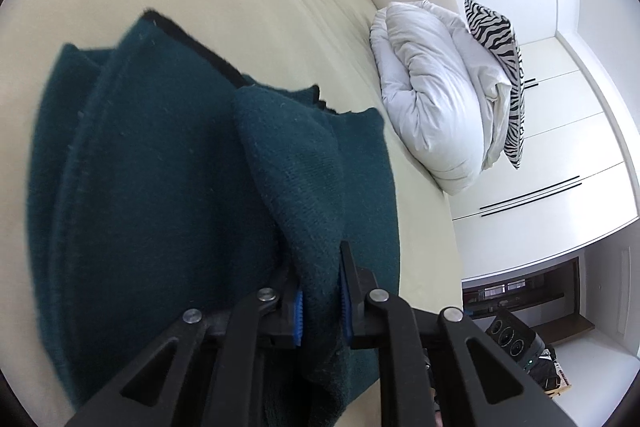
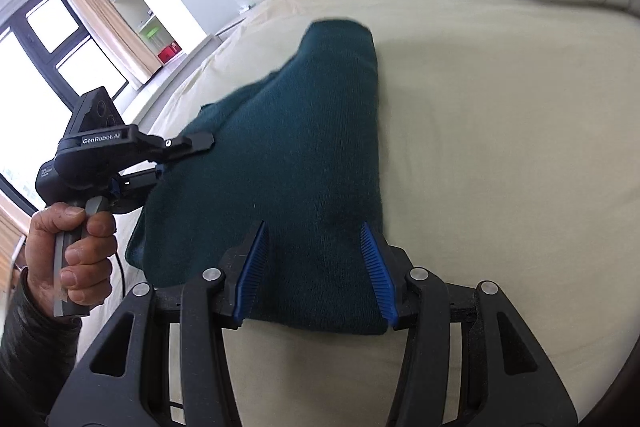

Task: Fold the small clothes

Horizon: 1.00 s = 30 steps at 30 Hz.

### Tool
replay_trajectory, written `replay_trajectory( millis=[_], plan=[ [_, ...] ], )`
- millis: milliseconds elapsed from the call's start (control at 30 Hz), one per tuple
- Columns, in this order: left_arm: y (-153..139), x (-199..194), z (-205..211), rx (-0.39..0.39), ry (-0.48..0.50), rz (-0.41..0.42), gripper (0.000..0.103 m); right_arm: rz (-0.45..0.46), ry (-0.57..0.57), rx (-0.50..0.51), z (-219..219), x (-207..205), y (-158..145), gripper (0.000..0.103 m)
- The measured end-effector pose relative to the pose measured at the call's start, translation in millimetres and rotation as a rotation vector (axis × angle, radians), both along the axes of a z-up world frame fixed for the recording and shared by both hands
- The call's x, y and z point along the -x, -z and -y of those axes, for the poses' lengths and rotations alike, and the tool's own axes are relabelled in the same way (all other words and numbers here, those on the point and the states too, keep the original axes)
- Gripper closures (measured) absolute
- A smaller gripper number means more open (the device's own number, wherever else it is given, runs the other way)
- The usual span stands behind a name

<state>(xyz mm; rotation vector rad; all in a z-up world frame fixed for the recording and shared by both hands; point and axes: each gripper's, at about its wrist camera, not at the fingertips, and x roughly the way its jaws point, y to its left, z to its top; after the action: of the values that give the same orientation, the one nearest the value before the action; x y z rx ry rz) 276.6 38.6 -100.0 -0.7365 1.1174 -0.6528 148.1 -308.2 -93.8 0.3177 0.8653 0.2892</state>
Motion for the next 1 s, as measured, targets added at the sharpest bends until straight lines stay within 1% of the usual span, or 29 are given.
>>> replay_trajectory(
  millis=[67, 167, 267, 367, 433, 467, 533, 633, 667, 800, 867, 967, 1000],
  plan=[
    [-9, 1, -18, 0.005, -0.025, 0.019, 0.088, 0.022, -0.032, 0.046, -14, -2, -9, 0.056],
    [-21, -1, -48, -0.01, -0.064, 0.038, 0.088, 0.044, -0.092, 0.12, -40, -6, -15, 0.056],
    [-24, -5, -68, -0.047, -0.057, 0.034, 0.088, 0.044, -0.152, 0.173, -69, -16, -17, 0.056],
    [-10, -10, -82, -0.061, -0.068, -0.006, 0.088, 0.054, -0.217, 0.206, -98, -24, -18, 0.056],
    [7, -9, -86, -0.062, -0.08, -0.04, 0.088, 0.042, -0.248, 0.22, -114, -33, -10, 0.056],
    [15, -7, -88, -0.061, -0.087, -0.051, 0.088, 0.02, -0.257, 0.227, -120, -38, -3, 0.056],
    [26, 0, -92, -0.052, -0.096, -0.057, 0.088, -0.032, -0.251, 0.224, -124, -45, 12, 0.056],
    [38, 5, -103, 0.013, -0.124, -0.08, 0.088, -0.029, -0.256, 0.212, -123, -42, 17, 0.056],
    [39, 4, -104, 0.02, -0.128, -0.084, 0.088, -0.029, -0.263, 0.211, -123, -41, 18, 0.056],
    [31, 2, -104, 0.002, -0.126, -0.064, 0.088, -0.042, -0.266, 0.206, -122, -42, 18, 0.056],
    [28, 1, -107, -0.01, -0.13, -0.058, 0.088, -0.044, -0.265, 0.19, -125, -38, 13, 0.056],
    [35, 1, -111, -0.002, -0.148, -0.072, 0.088, -0.036, -0.259, 0.153, -126, -33, 12, 0.056],
    [39, 1, -111, 0.003, -0.151, -0.079, 0.087, -0.042, -0.258, 0.149, -126, -30, 17, 0.056]
  ],
)
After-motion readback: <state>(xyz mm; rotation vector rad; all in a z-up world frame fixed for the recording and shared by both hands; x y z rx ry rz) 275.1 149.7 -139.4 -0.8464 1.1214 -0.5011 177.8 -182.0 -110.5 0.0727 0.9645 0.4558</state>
